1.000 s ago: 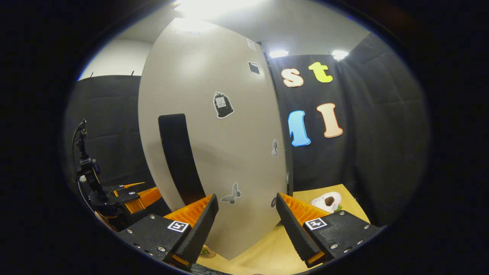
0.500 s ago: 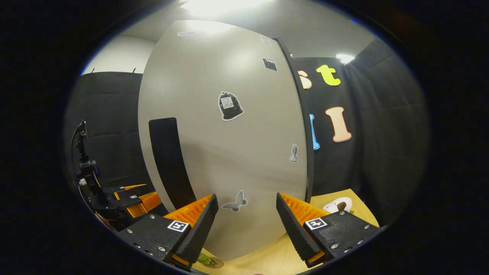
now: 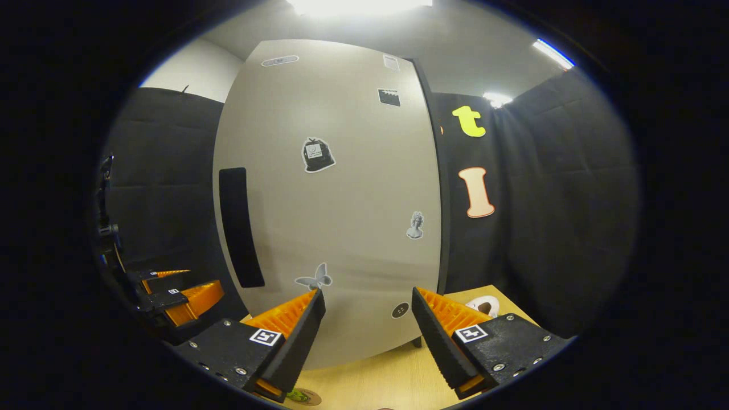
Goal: Open the cabinet door with the right hand, grasp the bottle in the cabinet with the left hand and place it on the coaster, then close the cabinet door with the right hand.
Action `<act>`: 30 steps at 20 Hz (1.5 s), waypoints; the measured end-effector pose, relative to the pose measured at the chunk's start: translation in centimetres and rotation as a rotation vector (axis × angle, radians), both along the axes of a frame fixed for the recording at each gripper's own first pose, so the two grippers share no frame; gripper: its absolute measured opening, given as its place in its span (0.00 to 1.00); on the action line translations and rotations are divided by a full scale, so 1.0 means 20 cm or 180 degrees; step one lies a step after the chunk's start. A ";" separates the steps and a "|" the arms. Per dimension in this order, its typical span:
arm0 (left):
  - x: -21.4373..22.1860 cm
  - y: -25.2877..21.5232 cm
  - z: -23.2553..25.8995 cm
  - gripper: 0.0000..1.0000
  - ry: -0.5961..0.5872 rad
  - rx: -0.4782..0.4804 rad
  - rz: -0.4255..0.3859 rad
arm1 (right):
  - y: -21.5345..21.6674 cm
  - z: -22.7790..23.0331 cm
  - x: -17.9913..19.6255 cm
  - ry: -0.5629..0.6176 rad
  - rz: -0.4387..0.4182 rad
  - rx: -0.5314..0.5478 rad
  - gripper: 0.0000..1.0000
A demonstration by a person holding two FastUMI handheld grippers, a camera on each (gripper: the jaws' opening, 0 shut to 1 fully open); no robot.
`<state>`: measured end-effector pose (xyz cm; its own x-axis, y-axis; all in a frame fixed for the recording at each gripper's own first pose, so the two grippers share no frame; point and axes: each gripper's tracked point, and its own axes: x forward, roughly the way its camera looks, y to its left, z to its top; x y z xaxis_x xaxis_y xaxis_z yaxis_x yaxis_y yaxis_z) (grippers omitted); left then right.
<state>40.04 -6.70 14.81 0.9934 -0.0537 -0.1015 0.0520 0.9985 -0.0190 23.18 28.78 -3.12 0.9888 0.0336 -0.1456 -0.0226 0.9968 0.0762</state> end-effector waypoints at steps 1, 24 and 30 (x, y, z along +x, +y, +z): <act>-0.01 -0.01 -0.01 0.96 -0.0012 0.0049 0.0019 | -0.01 0.00 0.02 0.0027 -0.0046 0.0010 0.95; 0.26 -0.37 0.10 0.94 -0.0008 -0.0049 0.0095 | -0.08 -0.03 0.15 -0.0126 -0.0134 -0.0122 0.95; 0.21 -0.44 0.10 0.96 -0.0015 -0.0156 -0.0054 | -0.07 -0.05 0.13 -0.0140 -0.0145 -0.0135 0.95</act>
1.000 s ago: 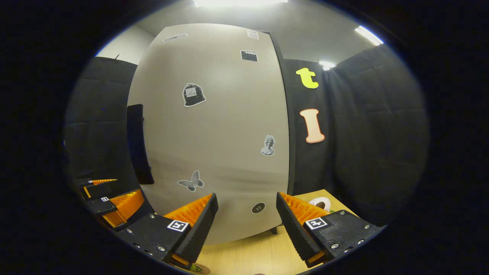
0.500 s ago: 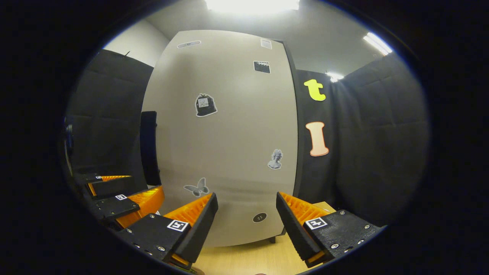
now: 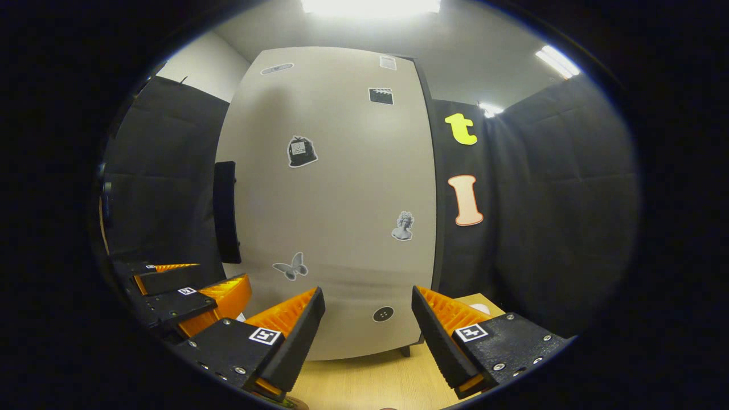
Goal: Open the cabinet door with the right hand, grasp the bottle in the cabinet with the left hand and place it on the coaster, then close the cabinet door with the right hand.
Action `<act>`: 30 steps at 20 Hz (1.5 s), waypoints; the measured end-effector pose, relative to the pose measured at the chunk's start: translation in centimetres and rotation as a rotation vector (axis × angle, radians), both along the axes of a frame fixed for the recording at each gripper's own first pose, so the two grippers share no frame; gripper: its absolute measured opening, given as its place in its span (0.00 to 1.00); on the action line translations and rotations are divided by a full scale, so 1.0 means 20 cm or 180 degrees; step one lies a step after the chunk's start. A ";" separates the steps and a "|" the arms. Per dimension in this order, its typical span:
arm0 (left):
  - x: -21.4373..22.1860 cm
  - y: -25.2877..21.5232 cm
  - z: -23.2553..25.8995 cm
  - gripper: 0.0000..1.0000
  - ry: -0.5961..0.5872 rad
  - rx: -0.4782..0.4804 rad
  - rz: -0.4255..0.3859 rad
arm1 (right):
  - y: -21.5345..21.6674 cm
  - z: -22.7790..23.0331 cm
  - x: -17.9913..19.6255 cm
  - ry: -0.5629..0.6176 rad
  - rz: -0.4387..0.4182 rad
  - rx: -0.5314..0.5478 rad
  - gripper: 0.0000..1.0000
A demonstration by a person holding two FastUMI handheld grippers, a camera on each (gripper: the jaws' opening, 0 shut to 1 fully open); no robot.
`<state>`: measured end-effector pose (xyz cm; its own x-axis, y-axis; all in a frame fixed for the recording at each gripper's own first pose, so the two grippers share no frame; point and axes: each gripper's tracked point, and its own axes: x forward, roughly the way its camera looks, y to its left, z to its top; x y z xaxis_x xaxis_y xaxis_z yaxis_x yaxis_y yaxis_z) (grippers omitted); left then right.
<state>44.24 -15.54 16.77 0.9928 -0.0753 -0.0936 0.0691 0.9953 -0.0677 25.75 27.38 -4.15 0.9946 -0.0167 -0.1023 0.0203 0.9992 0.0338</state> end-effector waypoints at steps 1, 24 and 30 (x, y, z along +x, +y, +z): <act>-0.01 -0.01 0.00 0.90 0.0003 0.0008 -0.0018 | 0.01 0.00 0.00 0.0006 0.0008 -0.0016 0.95; -0.11 -0.06 0.04 0.97 -0.0109 0.0021 0.0093 | -0.04 -0.04 -0.05 0.0092 0.0006 0.0034 0.94; -0.14 -0.06 0.06 0.93 -0.0179 0.0087 0.0102 | -0.05 -0.02 -0.05 0.0046 -0.0009 0.0033 0.95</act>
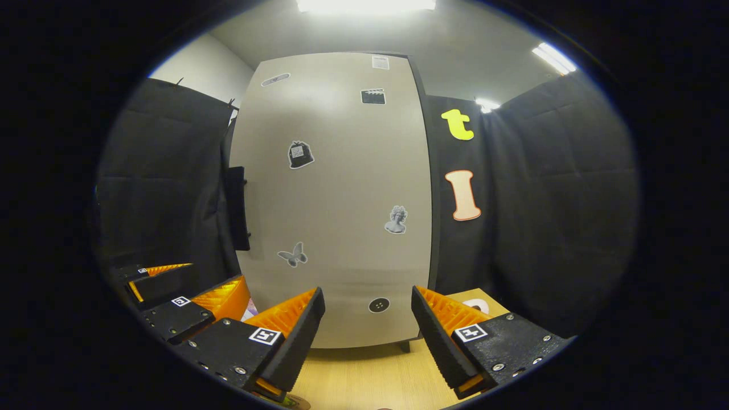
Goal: Open the cabinet door with the right hand, grasp the bottle in the cabinet with the left hand and place it on the coaster, then close the cabinet door with the right hand.
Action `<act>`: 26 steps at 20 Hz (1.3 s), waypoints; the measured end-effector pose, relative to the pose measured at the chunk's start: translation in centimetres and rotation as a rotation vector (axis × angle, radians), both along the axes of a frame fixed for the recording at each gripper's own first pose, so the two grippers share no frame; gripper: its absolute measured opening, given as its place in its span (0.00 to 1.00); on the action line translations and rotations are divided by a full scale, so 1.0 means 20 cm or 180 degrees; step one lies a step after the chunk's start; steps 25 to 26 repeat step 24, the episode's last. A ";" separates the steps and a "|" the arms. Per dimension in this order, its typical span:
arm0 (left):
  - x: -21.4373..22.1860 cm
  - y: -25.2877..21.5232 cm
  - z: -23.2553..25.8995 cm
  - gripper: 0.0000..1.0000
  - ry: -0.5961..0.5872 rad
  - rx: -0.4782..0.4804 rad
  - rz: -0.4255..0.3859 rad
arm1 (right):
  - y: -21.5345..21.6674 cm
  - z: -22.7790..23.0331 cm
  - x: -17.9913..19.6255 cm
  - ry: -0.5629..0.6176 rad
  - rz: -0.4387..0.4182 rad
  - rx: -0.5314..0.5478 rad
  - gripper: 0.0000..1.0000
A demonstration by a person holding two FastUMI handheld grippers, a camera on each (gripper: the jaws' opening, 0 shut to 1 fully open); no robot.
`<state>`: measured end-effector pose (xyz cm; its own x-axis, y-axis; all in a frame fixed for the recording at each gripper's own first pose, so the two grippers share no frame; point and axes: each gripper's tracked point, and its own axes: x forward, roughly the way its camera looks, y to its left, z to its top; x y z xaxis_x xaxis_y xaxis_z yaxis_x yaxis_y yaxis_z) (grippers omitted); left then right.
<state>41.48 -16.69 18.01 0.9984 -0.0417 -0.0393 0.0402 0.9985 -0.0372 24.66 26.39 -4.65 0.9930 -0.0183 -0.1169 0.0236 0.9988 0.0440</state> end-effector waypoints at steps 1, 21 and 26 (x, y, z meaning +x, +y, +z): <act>-0.01 0.00 0.00 0.93 -0.0007 -0.0010 0.0008 | 0.00 0.01 0.00 -0.0010 0.0013 -0.0012 0.95; 0.00 -0.01 0.01 0.93 -0.0023 -0.0056 0.0022 | 0.01 0.02 0.01 0.0004 0.0037 -0.0019 0.95; 0.01 -0.02 0.01 0.96 -0.0019 -0.0072 -0.0007 | 0.00 0.02 0.01 0.0003 0.0018 -0.0016 0.95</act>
